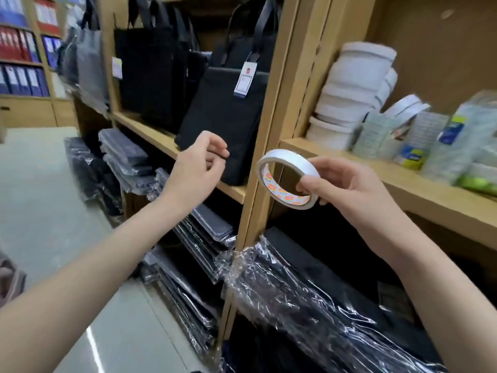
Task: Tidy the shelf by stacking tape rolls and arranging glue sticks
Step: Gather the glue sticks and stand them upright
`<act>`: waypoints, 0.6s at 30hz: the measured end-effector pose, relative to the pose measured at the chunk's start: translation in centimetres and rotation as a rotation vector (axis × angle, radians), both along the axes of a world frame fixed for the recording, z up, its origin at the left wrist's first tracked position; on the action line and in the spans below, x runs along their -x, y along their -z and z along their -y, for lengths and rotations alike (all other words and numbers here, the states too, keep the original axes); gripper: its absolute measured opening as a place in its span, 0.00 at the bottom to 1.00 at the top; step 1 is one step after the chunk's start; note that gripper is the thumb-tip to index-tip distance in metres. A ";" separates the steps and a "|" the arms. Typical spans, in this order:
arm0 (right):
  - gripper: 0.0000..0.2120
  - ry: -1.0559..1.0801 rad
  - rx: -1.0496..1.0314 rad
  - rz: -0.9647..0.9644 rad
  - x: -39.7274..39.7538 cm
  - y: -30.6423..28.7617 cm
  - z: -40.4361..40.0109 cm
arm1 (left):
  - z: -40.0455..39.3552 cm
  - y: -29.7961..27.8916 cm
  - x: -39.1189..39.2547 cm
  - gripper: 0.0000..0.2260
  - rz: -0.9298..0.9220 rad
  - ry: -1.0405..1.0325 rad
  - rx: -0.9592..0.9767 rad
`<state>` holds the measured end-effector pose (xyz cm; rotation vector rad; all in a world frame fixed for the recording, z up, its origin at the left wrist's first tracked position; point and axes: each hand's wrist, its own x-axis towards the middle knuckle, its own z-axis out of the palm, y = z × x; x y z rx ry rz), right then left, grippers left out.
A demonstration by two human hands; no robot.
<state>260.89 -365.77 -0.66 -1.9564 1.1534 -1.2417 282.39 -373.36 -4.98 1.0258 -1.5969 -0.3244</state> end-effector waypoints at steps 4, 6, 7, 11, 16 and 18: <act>0.08 0.076 0.048 0.130 2.4 -3.5 -1.4 | -0.1 -2.9 4.3 0.08 0.074 0.070 0.046; 0.07 0.126 0.101 0.115 3.7 -5.2 -1.5 | 0.4 -4.5 6.1 0.07 0.095 0.096 0.052; 0.06 0.148 0.127 0.087 4.4 -6.2 -1.3 | 0.7 -5.3 7.0 0.07 0.107 0.105 0.061; 0.06 0.276 0.225 -0.074 7.8 -11.0 0.9 | 2.4 -7.7 10.9 0.08 0.161 0.161 0.137; 0.10 0.613 0.359 -0.812 11.8 -17.4 5.9 | 4.5 -9.3 15.9 0.16 0.203 0.152 0.265; 0.11 0.600 0.272 -1.128 12.9 -18.7 8.4 | 5.2 -9.3 17.4 0.16 0.234 0.149 0.336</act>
